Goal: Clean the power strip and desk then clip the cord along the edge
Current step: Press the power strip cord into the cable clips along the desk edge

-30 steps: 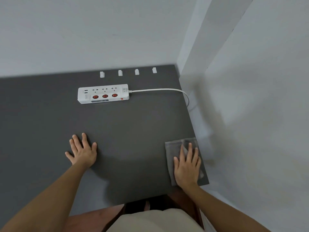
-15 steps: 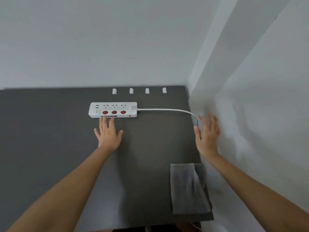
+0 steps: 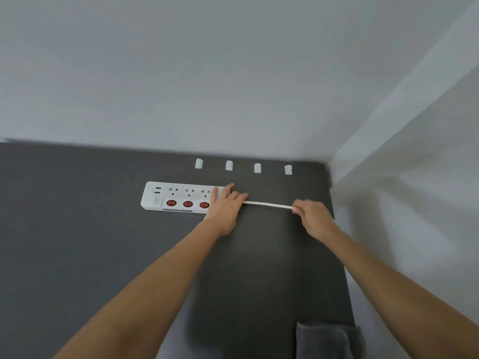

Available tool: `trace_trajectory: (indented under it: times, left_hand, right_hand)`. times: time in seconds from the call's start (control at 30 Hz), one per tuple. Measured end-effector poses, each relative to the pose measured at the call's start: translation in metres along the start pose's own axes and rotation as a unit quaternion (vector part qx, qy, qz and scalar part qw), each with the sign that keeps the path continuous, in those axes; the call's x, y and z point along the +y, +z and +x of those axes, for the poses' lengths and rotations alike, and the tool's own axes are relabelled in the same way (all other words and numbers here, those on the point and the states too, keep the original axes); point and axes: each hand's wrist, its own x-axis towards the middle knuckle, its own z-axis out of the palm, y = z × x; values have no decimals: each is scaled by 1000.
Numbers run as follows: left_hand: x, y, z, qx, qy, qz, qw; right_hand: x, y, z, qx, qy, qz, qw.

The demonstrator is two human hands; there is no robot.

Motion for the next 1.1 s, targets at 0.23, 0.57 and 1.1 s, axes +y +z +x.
trace_trajectory:
  times: [0.23, 0.57, 1.1]
  left_hand:
    - [-76, -7, 3, 75, -34, 31, 996]
    - [-169, -7, 22, 199, -75, -260, 942]
    - [-172, -1, 59, 272, -130, -294, 907]
  right_hand:
    - [-108, 23, 54, -57, -70, 109, 990]
    - [-195, 38, 131, -18, -24, 224, 974]
    - [-229, 46, 190, 1, -173, 76, 982]
